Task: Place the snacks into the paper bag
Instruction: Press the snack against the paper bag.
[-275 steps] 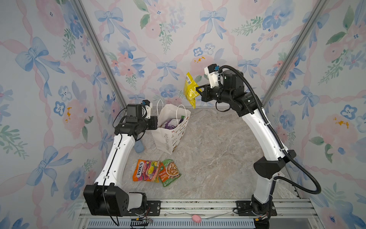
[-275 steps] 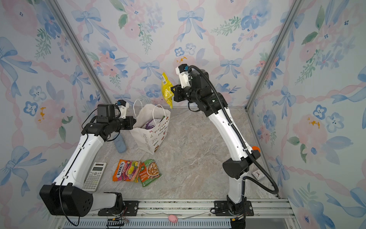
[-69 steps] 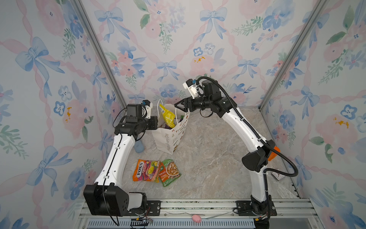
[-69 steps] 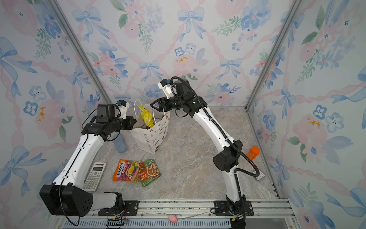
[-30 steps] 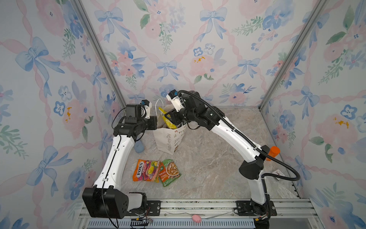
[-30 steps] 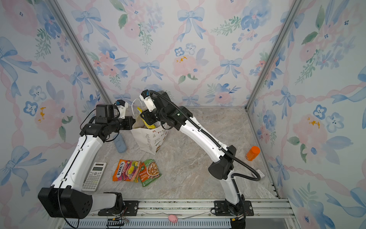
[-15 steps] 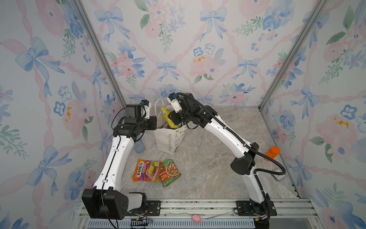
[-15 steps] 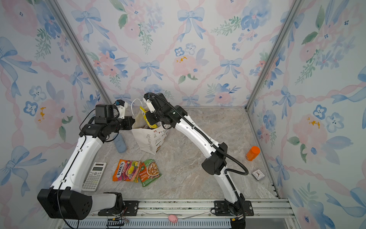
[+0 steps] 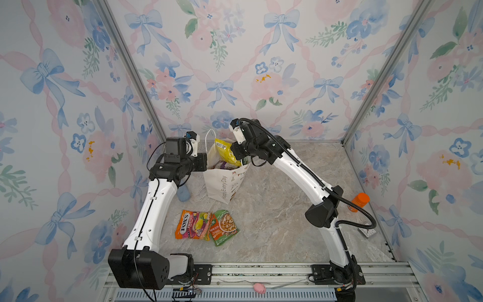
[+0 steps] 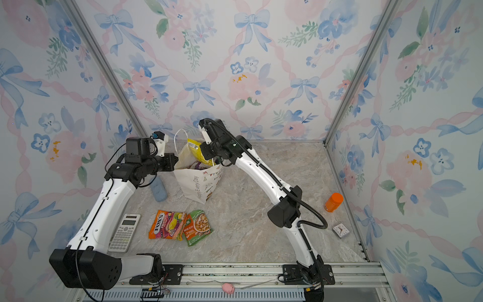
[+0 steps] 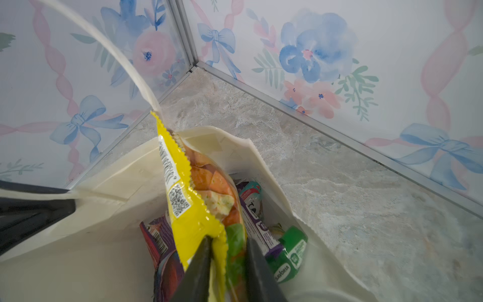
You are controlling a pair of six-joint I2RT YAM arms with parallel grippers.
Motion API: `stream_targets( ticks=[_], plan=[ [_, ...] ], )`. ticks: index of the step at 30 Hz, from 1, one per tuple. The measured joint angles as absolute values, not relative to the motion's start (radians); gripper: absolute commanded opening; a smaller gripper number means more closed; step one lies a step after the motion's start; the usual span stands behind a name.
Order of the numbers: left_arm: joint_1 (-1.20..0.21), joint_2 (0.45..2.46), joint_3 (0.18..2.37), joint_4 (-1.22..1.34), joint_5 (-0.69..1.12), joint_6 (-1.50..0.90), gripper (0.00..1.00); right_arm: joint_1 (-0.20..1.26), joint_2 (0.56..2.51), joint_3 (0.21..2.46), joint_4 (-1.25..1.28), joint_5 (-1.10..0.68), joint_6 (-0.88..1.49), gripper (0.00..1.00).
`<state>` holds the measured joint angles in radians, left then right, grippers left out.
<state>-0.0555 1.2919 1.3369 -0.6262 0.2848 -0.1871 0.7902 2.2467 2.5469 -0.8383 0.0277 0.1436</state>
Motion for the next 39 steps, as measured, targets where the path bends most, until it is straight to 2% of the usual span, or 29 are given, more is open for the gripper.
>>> stream_targets(
  ticks=[4, 13, 25, 27, 28, 30, 31, 32, 35, 39],
  plan=[
    [-0.056, 1.292, 1.337, -0.626, 0.285, -0.187, 0.0, 0.786, 2.247, 2.547, -0.838, -0.02, 0.15, 0.0],
    [-0.056, 1.292, 1.337, -0.627, 0.285, -0.187, 0.0, 0.786, 2.246, 2.547, -0.834, -0.017, 0.092, 0.0],
    [-0.056, 1.291, 1.337, -0.627, 0.285, -0.187, 0.0, 0.818, 2.206, 2.536, -0.838, 0.014, -0.101, 0.01],
    [-0.056, 1.291, 1.337, -0.627, 0.285, -0.187, 0.0, 0.84, 2.197, 2.519, -0.842, 0.016, -0.126, 0.05],
    [-0.056, 1.291, 1.337, -0.627, 0.285, -0.187, 0.0, 0.853, 2.197, 2.511, -0.848, 0.016, -0.138, 0.13],
    [-0.056, 1.291, 1.337, -0.627, 0.285, -0.187, 0.0, 0.877, 2.197, 2.497, -0.867, 0.012, -0.15, 0.4],
    [-0.056, 1.291, 1.337, -0.627, 0.285, -0.187, 0.0, 0.887, 2.197, 2.492, -0.877, 0.012, -0.149, 0.49],
    [-0.056, 1.291, 1.337, -0.627, 0.285, -0.187, 0.0, 0.893, 2.197, 2.49, -0.884, 0.008, -0.154, 0.54],
    [-0.056, 1.291, 1.337, -0.627, 0.285, -0.187, 0.0, 0.906, 2.197, 2.489, -0.888, -0.007, -0.142, 0.61],
    [-0.056, 1.291, 1.337, -0.627, 0.285, -0.187, 0.0, 0.902, 2.178, 2.453, -0.872, -0.03, -0.121, 0.61]
  ],
)
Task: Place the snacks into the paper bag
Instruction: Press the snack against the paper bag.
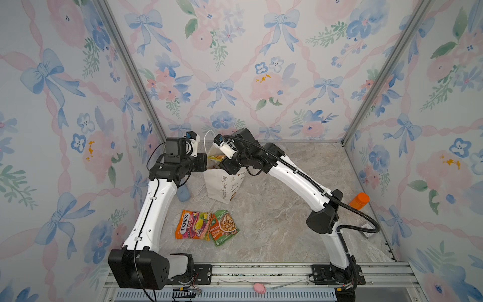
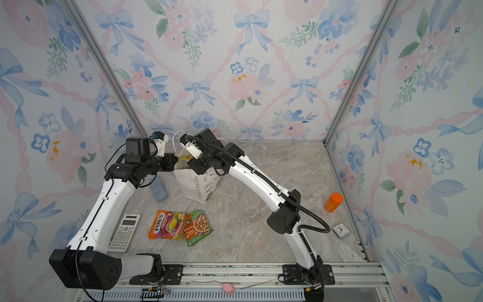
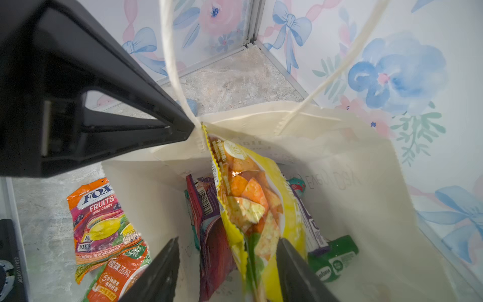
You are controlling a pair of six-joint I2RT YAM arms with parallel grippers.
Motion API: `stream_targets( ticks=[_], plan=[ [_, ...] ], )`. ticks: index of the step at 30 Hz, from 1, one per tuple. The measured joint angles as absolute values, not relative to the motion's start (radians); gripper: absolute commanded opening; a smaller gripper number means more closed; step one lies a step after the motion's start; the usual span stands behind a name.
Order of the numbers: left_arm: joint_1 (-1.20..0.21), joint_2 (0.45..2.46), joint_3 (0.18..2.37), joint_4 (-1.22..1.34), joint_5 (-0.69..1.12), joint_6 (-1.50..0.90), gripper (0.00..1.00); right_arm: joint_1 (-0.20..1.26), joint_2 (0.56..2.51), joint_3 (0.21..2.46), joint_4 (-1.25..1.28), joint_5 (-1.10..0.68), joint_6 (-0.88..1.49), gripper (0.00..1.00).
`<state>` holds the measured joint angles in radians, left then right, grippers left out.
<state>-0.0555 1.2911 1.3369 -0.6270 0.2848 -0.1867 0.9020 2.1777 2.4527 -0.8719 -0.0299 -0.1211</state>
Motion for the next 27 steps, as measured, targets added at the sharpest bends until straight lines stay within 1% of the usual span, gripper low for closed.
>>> stream_targets(
  ticks=[6, 7, 11, 16, 23, 27],
  plan=[
    [-0.056, 1.291, 1.337, -0.627, 0.285, -0.187, 0.0, 0.899, 2.104, 2.401, -0.825, -0.04, -0.099, 0.57],
    [-0.056, 1.291, 1.337, -0.627, 0.285, -0.187, 0.0, 0.899, 2.096, 2.401, -0.817, -0.037, -0.097, 0.55],
    [-0.056, 1.291, 1.337, -0.627, 0.285, -0.187, 0.0, 0.897, 2.087, 2.403, -0.806, -0.025, -0.087, 0.38],
    [-0.056, 1.291, 1.337, -0.627, 0.285, -0.187, 0.0, 0.896, 2.101, 2.407, -0.808, -0.014, -0.074, 0.23],
    [-0.056, 1.291, 1.337, -0.627, 0.285, -0.187, 0.0, 0.879, 2.154, 2.435, -0.812, -0.015, -0.052, 0.19],
    [-0.056, 1.291, 1.337, -0.627, 0.285, -0.187, 0.0, 0.869, 2.186, 2.435, -0.813, -0.023, -0.035, 0.14]
  ],
)
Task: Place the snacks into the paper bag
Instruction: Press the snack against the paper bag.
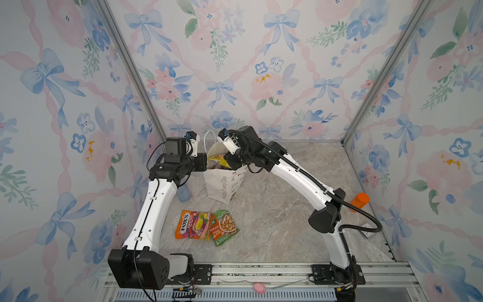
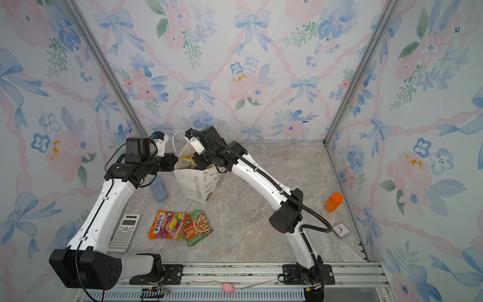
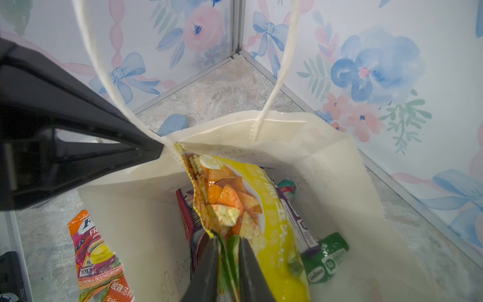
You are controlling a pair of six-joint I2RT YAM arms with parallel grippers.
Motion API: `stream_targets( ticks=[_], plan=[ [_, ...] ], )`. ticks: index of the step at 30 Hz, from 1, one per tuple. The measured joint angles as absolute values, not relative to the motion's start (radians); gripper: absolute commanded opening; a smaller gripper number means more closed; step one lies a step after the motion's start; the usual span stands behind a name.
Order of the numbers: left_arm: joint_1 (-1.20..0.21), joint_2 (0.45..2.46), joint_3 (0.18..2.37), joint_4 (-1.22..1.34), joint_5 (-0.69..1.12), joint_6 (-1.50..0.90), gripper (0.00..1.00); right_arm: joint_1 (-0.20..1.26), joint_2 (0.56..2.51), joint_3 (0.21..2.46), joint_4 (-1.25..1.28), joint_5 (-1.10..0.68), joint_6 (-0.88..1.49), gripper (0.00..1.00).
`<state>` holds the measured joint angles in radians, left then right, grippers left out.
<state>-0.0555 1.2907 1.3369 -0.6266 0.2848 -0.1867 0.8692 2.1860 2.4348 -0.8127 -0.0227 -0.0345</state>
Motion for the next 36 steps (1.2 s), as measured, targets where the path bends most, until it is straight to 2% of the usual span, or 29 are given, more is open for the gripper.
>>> stream_targets(
  ticks=[2, 10, 15, 19, 21, 26, 30, 36],
  plan=[
    [-0.056, 1.291, 1.337, -0.627, 0.285, -0.187, 0.0, 0.863, 2.2, 2.435, -0.813, -0.036, -0.02, 0.09],
    [-0.056, 1.291, 1.337, -0.627, 0.285, -0.187, 0.0, 0.848, 2.284, 2.511, -0.865, -0.081, 0.001, 0.12],
    [-0.056, 1.291, 1.337, -0.627, 0.285, -0.187, 0.0, 0.846, 2.292, 2.547, -0.882, -0.101, 0.015, 0.23],
    [-0.056, 1.291, 1.337, -0.626, 0.285, -0.187, 0.0, 0.846, 2.251, 2.53, -0.865, -0.118, 0.031, 0.47],
    [-0.056, 1.291, 1.337, -0.627, 0.285, -0.187, 0.0, 0.846, 2.188, 2.469, -0.831, -0.129, 0.043, 0.53],
    [-0.056, 1.291, 1.337, -0.627, 0.284, -0.187, 0.0, 0.842, 1.929, 2.207, -0.672, -0.156, 0.099, 0.6],
    [-0.056, 1.291, 1.337, -0.627, 0.281, -0.187, 0.0, 0.83, 1.713, 1.956, -0.519, -0.176, 0.162, 0.6],
    [-0.056, 1.291, 1.337, -0.627, 0.273, -0.187, 0.0, 0.835, 1.513, 1.552, -0.331, -0.156, 0.304, 0.61]
  ],
)
